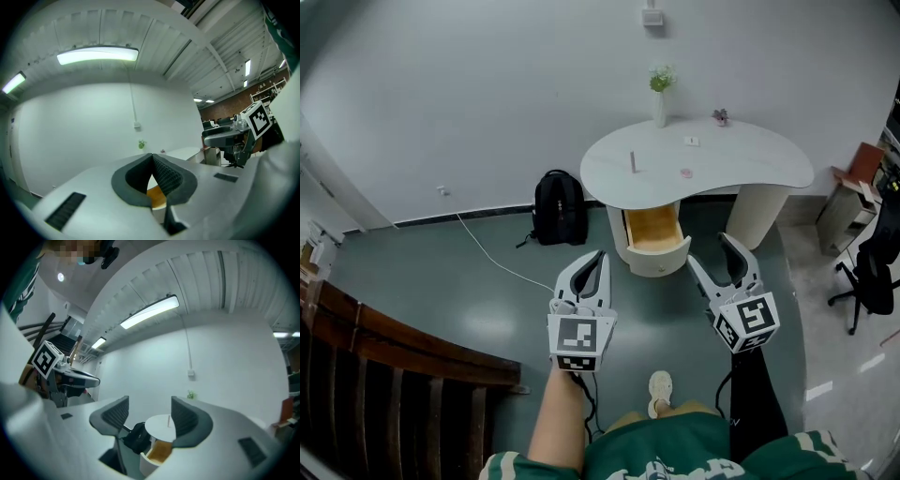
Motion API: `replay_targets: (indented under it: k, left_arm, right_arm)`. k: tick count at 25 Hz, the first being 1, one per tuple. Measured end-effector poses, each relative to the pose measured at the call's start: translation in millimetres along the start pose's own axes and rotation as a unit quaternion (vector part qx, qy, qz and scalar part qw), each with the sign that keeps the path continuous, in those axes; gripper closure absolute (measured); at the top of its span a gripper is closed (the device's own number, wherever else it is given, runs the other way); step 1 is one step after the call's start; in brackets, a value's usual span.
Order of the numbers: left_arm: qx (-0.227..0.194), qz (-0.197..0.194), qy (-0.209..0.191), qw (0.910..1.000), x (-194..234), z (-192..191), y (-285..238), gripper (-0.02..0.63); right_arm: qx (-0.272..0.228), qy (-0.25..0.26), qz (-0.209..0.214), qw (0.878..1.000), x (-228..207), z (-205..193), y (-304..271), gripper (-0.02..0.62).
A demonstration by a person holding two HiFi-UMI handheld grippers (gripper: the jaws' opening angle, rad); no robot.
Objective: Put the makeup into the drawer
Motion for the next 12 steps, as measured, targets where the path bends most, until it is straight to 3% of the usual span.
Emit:
replay_targets:
  k: [12]
  left_arm:
    - [0.012, 0.021, 0.000, 0.9997, 31, -1, -112, 0.606]
  right_arm:
    - [0.003, -0.017, 0.030, 0.999, -73, -14, -106, 0.293]
Point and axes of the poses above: the fingertips, and each gripper's own axes: y backward along the fingers, x to its left, z out of its top, the point moved 6 cm from there along y, backward along the fingers, and after that the axes turned 4 degrees about x, right-handed, at the moved point
